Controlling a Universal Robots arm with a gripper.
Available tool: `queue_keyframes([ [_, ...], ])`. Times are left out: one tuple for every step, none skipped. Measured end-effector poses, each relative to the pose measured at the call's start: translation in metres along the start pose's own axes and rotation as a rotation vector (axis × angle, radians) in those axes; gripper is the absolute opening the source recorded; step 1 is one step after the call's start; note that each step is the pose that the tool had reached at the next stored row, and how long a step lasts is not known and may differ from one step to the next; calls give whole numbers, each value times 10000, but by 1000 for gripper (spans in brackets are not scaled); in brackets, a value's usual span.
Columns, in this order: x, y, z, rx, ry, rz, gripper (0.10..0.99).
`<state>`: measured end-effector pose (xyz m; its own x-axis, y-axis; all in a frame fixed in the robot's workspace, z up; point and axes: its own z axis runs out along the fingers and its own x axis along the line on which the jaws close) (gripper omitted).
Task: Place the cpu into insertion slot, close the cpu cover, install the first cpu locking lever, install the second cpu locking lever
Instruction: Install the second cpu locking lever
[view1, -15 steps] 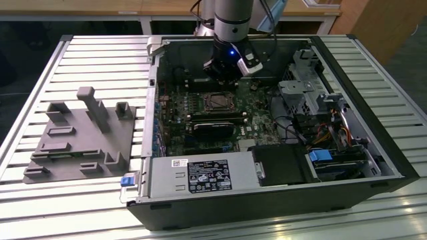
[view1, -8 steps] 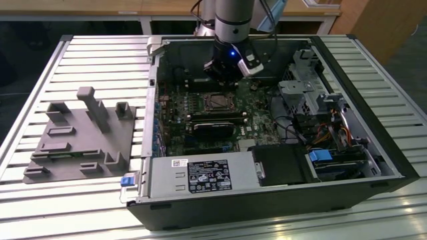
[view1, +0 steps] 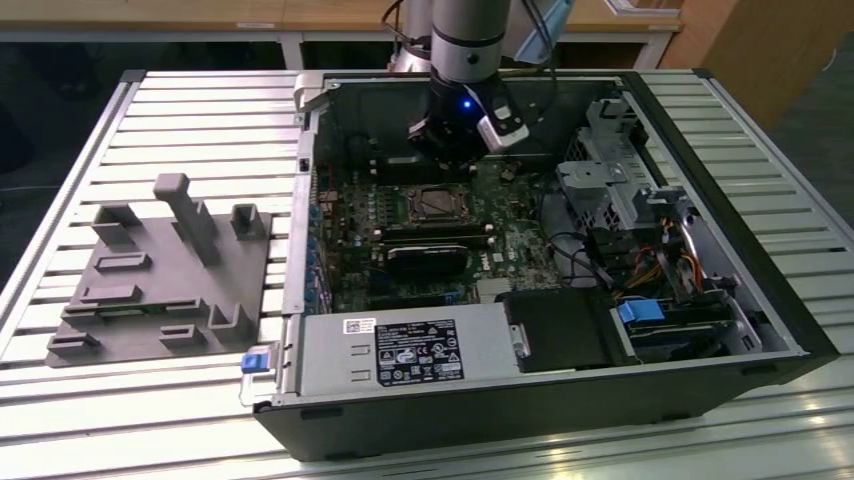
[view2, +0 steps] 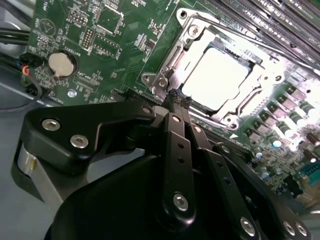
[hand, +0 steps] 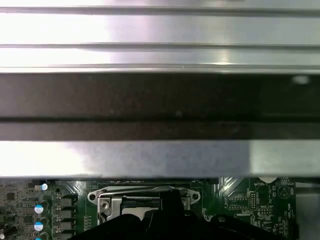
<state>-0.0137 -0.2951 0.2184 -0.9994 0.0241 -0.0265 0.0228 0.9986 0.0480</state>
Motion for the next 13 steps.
queue_keyframes([
  [0, 0, -17, 2, 1, 0, 106],
  [-1, -2, -21, 0, 0, 0, 106],
  [-1, -10, -21, -4, -1, -1, 106],
  [-1, -16, -22, -3, 0, -1, 106],
  [-2, -21, -22, -1, 0, 0, 106],
  [-2, -26, -22, -1, 0, 0, 106],
  [-2, -30, -22, -2, 0, -1, 106],
  [-3, -34, -23, -2, 0, 0, 106],
  [-3, -38, -23, -2, 0, -1, 106],
  [-3, -42, -23, -2, 0, 0, 106],
  [-3, -45, -23, -2, 0, 1, 106],
  [-3, -48, -23, -2, 0, 0, 106],
  [-3, -51, -23, -2, 0, 0, 106],
])
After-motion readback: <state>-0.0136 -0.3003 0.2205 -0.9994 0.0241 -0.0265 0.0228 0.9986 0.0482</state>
